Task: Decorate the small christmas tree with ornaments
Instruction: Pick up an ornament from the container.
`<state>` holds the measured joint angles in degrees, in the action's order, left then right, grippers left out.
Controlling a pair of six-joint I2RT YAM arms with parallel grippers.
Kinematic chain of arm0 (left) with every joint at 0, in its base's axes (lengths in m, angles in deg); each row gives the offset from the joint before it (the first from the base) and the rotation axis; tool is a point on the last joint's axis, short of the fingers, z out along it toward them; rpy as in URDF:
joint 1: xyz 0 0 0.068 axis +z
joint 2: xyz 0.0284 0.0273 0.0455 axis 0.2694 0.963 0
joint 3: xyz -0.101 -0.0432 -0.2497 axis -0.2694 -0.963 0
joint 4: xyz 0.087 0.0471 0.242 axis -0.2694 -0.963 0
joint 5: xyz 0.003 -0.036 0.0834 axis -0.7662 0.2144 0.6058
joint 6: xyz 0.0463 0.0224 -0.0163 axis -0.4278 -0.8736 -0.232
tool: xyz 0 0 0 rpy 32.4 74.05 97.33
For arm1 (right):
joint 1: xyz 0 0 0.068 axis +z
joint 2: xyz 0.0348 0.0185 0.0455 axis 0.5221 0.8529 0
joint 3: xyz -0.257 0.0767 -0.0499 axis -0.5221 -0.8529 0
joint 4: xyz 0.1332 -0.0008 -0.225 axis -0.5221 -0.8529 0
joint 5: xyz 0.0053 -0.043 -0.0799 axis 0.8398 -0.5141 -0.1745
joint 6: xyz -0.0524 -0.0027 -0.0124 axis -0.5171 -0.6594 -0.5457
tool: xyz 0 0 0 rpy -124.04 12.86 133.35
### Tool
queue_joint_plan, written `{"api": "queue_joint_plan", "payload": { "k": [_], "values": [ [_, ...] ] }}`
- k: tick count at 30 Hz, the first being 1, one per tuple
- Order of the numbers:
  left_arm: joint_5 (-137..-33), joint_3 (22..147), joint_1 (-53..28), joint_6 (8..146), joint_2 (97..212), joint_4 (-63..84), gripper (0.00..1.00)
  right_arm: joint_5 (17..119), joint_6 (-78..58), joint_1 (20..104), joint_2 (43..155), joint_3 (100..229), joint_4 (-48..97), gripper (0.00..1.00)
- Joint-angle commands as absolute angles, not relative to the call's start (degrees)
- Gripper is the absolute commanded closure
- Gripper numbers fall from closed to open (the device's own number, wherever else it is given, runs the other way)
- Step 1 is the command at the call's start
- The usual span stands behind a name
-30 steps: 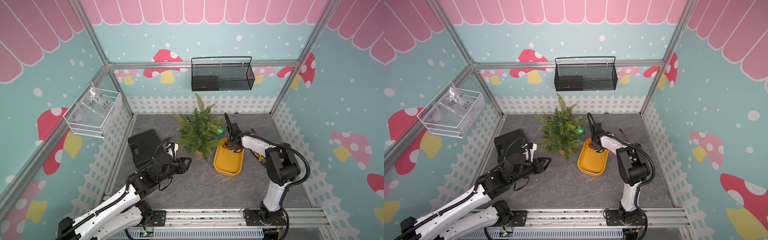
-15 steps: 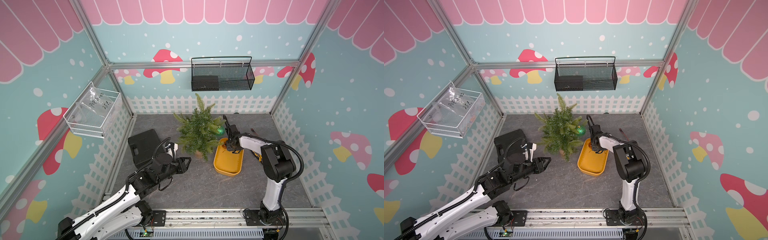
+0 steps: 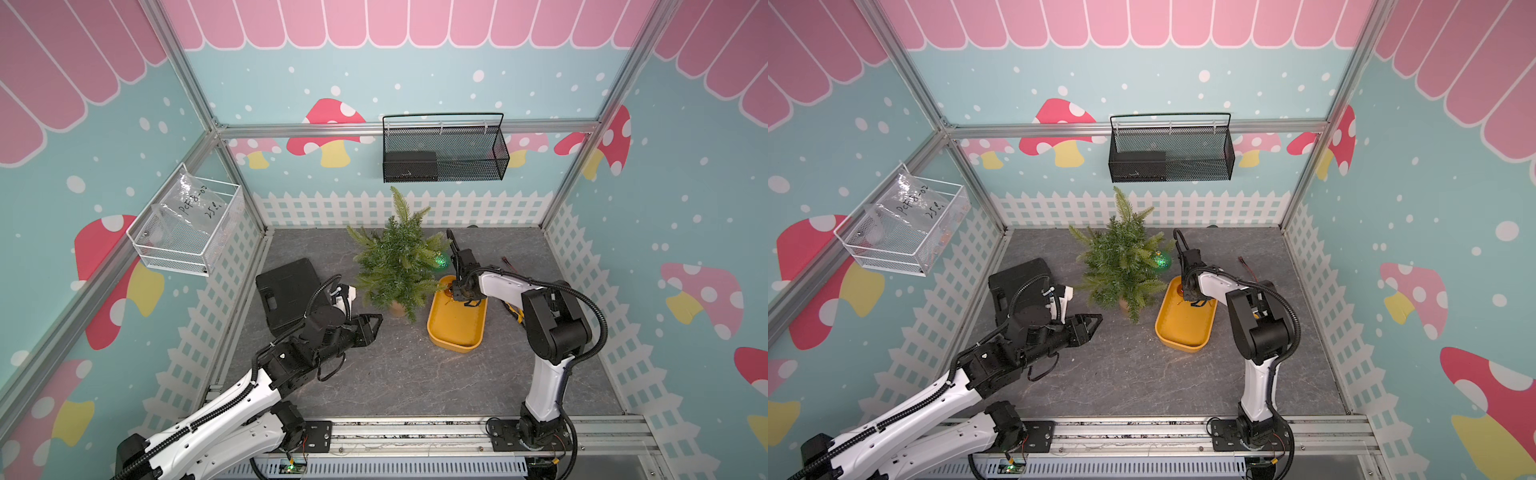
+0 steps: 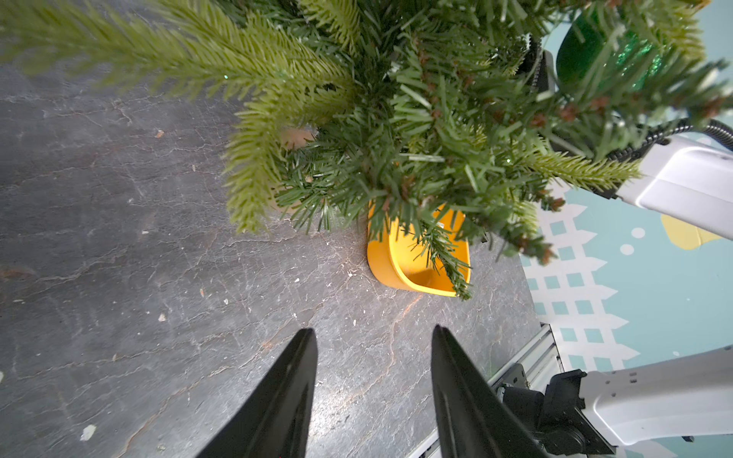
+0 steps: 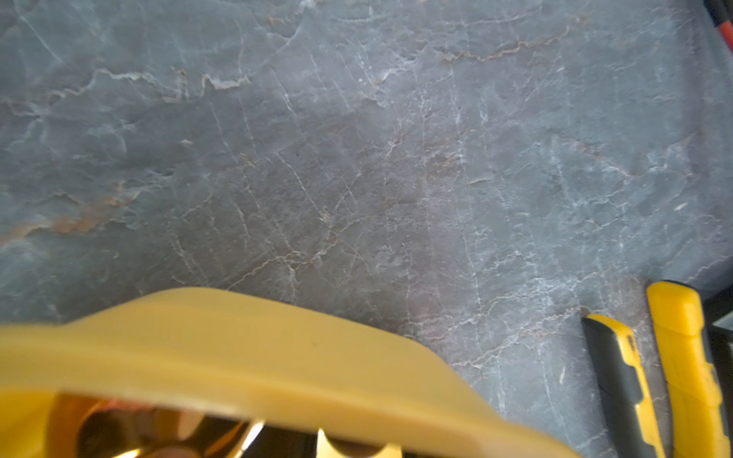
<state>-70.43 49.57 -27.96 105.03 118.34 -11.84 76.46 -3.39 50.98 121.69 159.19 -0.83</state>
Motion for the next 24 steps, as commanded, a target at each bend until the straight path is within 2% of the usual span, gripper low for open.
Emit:
{"api": "queue_joint_plan", "payload": {
  "k": [1, 16, 24],
  "values": [
    [-69.5, 49.6, -28.1, 106.2, 118.0, -11.3, 0.51, 74.8, -4.1, 50.8, 118.9, 157.9, -1.5, 0.73],
    [-71.0, 58.1, -28.1, 102.5, 118.7, -11.8, 0.5, 86.2, -2.0, 50.6, 91.0, 150.9, 0.7, 0.73],
    [-73.7, 66.0, -28.1, 99.4, 121.4, -11.7, 0.5, 93.9, -1.2, 50.6, 79.7, 156.2, -0.4, 0.73]
  ]
}}
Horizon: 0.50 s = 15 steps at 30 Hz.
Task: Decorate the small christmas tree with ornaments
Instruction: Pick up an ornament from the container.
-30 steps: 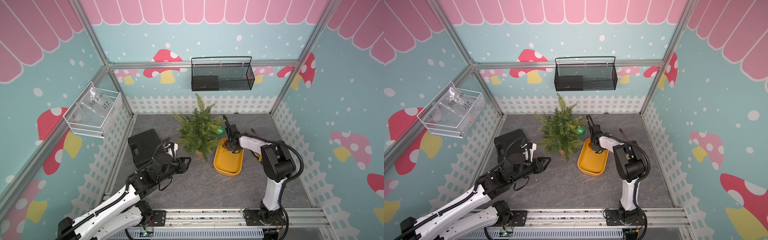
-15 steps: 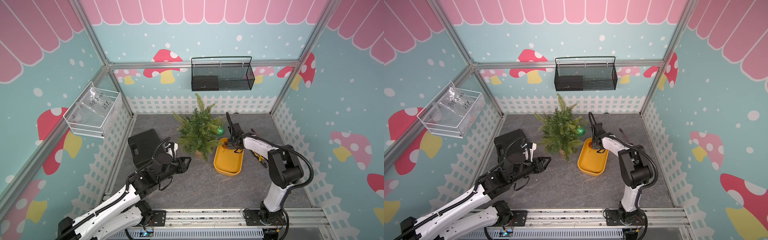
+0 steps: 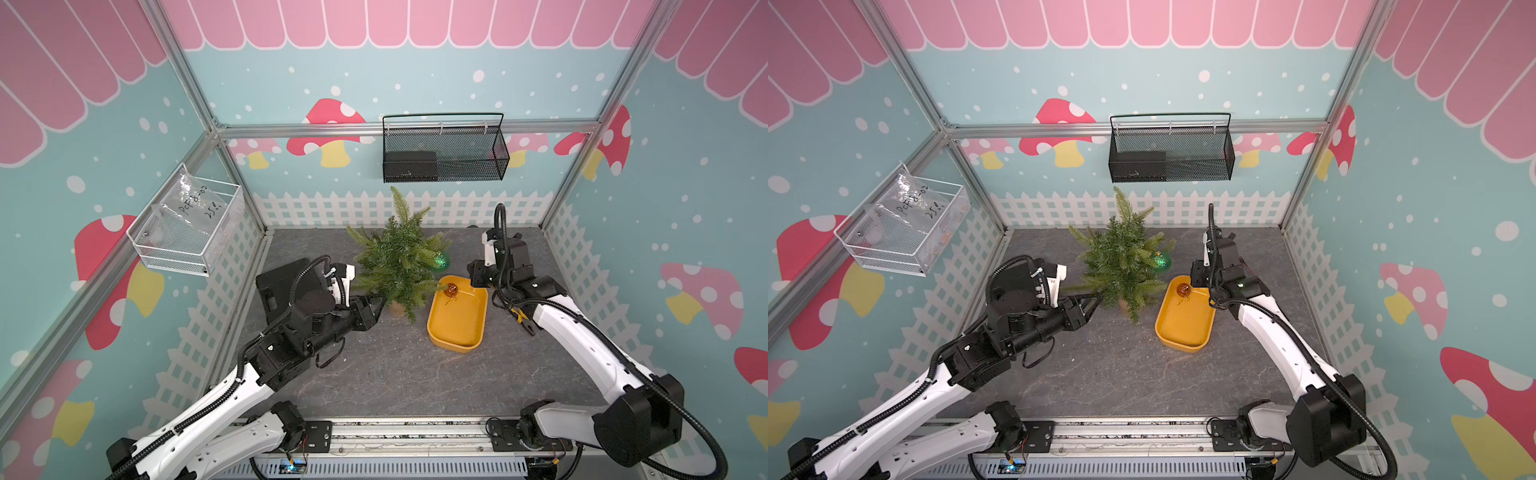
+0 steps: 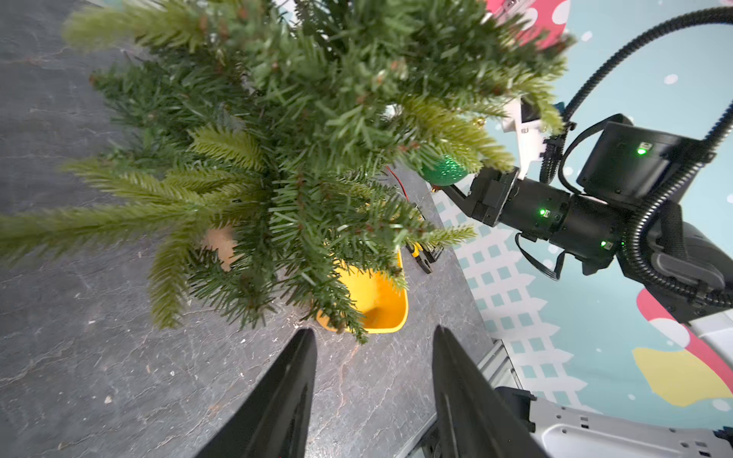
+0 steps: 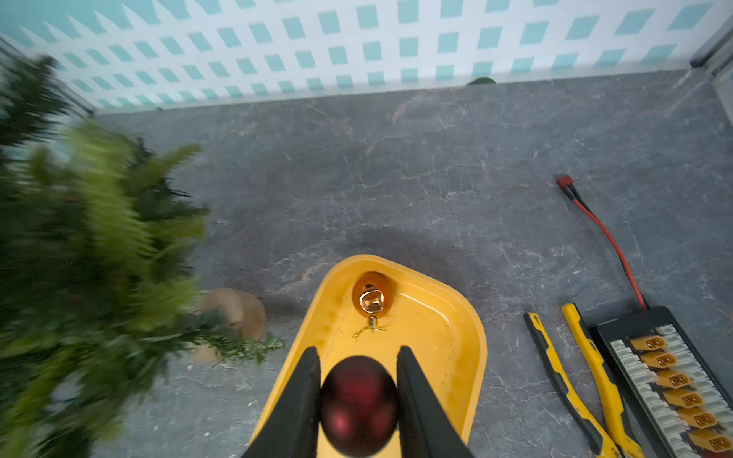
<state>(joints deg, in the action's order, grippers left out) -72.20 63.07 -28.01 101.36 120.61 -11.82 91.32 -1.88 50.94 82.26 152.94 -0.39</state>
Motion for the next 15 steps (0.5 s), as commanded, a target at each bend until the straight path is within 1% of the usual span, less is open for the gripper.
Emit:
{"api": "queue_joint_plan", "payload": {
  "k": [1, 6, 15],
  "values": [
    [-74.0, 67.0, -28.1, 99.0, 121.8, -11.7, 0.49, 94.9, -0.9, 50.6, 78.9, 157.6, -0.3, 0.73],
    [-75.2, 72.2, -28.1, 97.7, 124.5, -11.8, 0.49, 97.7, 0.2, 50.9, 78.1, 165.8, -1.1, 0.73],
    [-76.6, 80.7, -27.4, 96.8, 128.7, -11.7, 0.5, 102.3, 1.7, 53.4, 82.6, 181.2, -2.1, 0.73]
  ]
}}
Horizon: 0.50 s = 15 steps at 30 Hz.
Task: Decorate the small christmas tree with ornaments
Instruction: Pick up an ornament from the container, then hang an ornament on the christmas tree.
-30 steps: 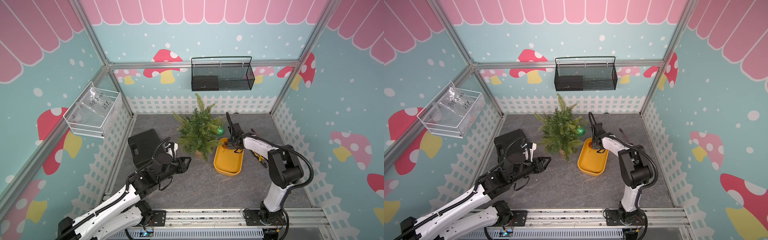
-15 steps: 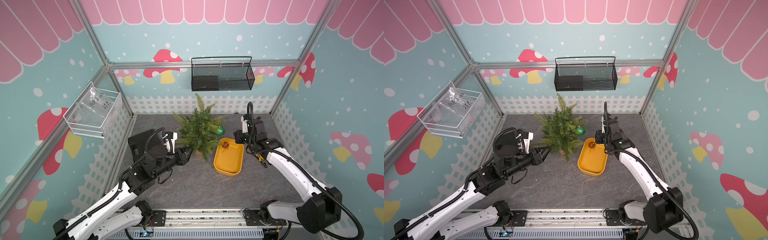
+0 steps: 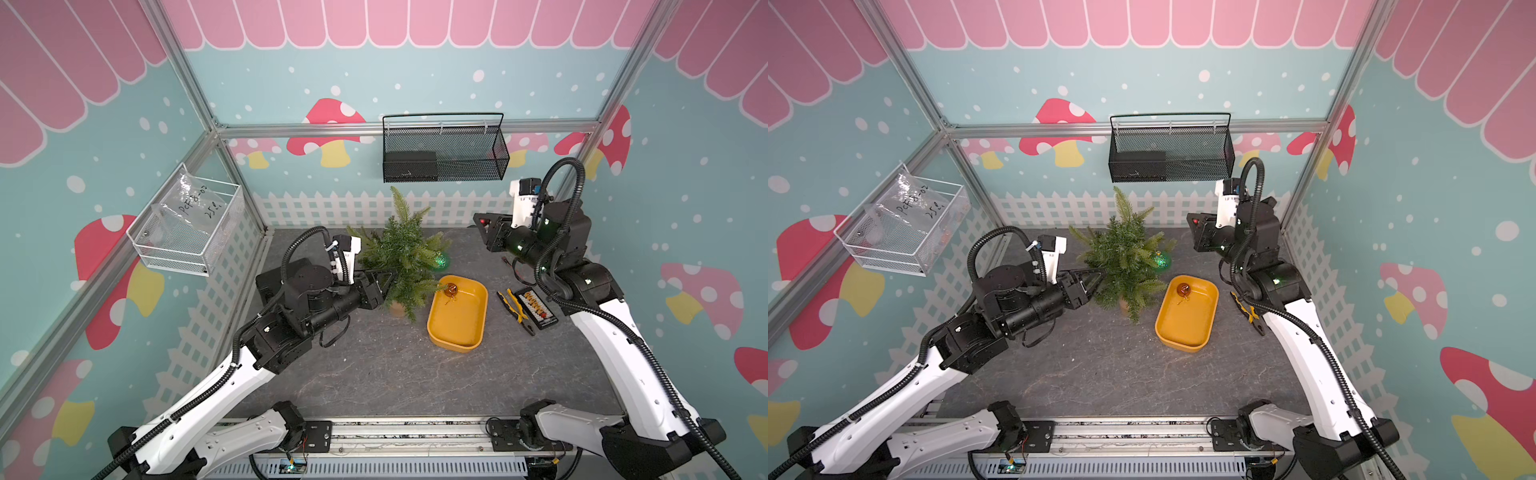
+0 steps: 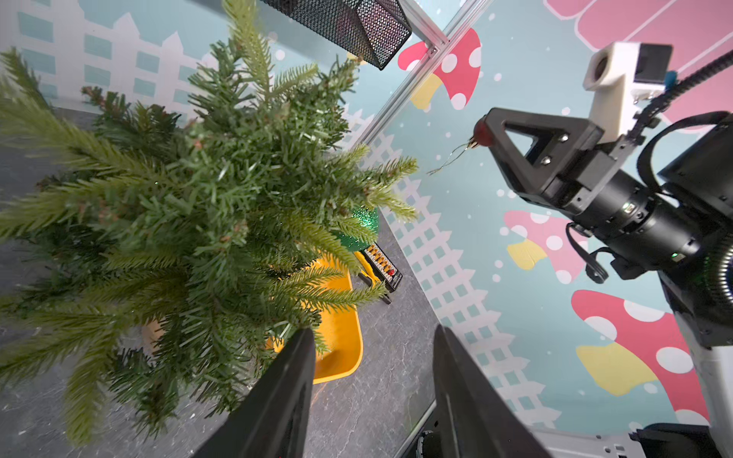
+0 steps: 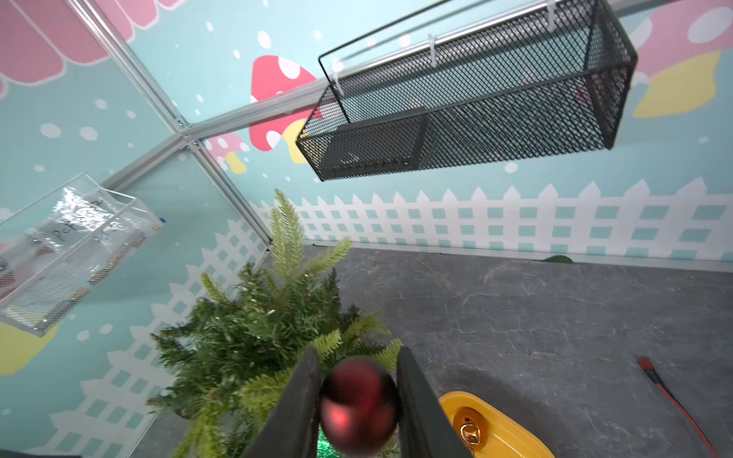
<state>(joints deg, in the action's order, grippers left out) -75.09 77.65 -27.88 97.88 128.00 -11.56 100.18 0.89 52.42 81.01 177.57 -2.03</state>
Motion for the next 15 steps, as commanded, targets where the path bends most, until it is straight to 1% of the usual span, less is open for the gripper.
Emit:
{"api": "queue_joint_plan", "payload": {
  "k": [1, 10, 15],
  "values": [
    [-77.1, 81.9, -27.1, 96.7, 129.3, -11.8, 0.5, 102.4, 1.7, 53.9, 83.3, 182.8, -1.9, 0.73],
    [-81.3, 88.4, -24.0, 96.7, 132.7, -13.4, 0.58, 104.3, 3.3, 59.7, 90.0, 192.2, 0.4, 0.73],
    [-82.8, 90.8, -22.7, 96.5, 133.9, -14.1, 0.58, 104.9, 4.3, 63.1, 93.4, 195.5, 2.8, 0.73]
  ]
}}
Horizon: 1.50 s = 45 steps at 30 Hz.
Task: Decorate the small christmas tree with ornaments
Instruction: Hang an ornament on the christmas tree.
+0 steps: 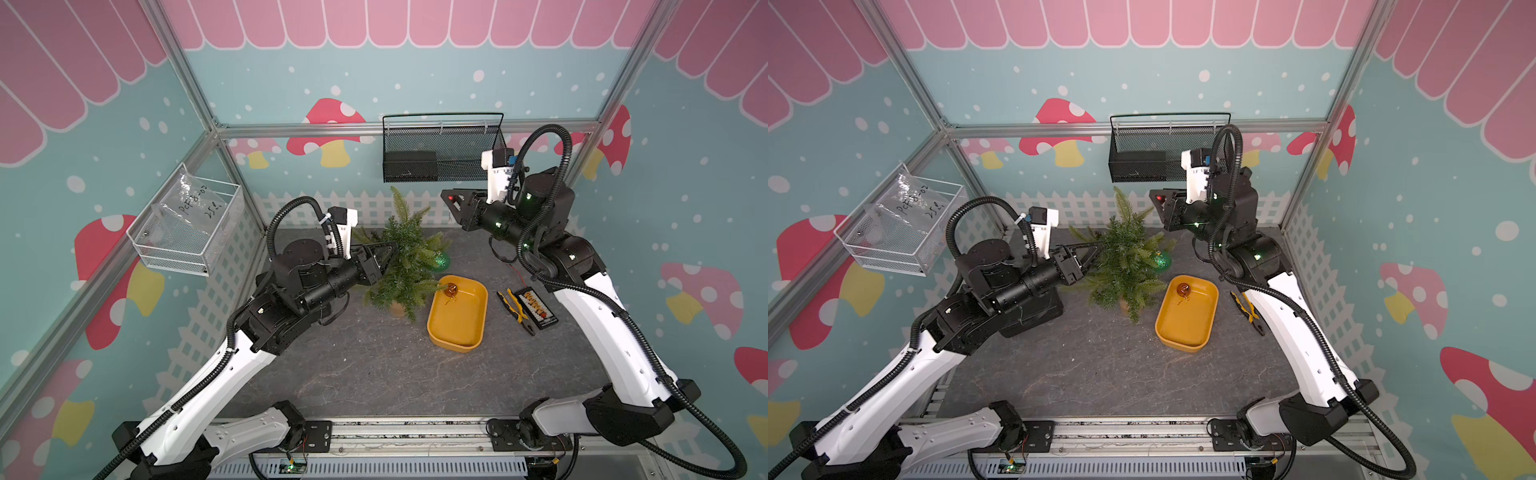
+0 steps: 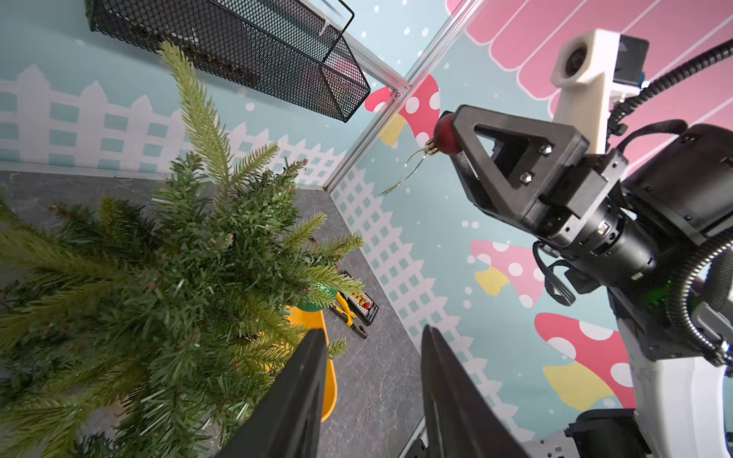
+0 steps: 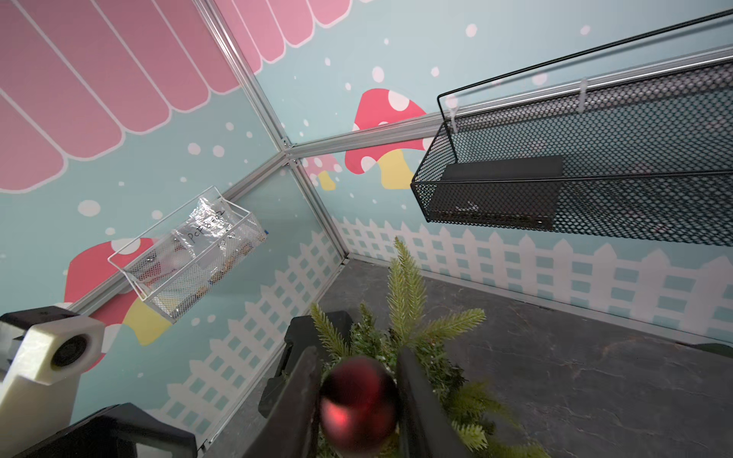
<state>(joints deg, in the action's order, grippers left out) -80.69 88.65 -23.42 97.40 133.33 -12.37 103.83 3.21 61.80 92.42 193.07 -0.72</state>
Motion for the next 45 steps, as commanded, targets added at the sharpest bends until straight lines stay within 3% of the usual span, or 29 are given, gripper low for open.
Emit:
{"api": "queue_joint_plan", "payload": {
  "k": [1, 11, 19, 38, 45],
  "values": [
    [-83.1, 91.3, -22.5, 96.4, 134.3, -14.2, 0.58, 104.9, 4.3, 63.7, 94.3, 196.3, 2.9, 0.73],
    [-83.2, 93.7, -22.1, 95.2, 137.1, -14.1, 0.51, 106.6, 6.2, 67.8, 100.1, 201.4, 6.8, 0.73],
    [-79.4, 92.1, -21.1, 96.1, 136.7, -13.9, 0.52, 107.7, 6.5, 68.8, 102.2, 201.4, 8.8, 0.73],
    [-81.2, 91.1, -16.8, 98.1, 139.9, -12.4, 0.52, 107.9, 6.8, 68.7, 103.3, 195.5, 11.6, 0.74],
    [-81.7, 91.6, -16.3, 98.1, 141.4, -12.1, 0.58, 107.8, 6.9, 68.7, 100.8, 191.3, 12.1, 0.74]
  ]
}}
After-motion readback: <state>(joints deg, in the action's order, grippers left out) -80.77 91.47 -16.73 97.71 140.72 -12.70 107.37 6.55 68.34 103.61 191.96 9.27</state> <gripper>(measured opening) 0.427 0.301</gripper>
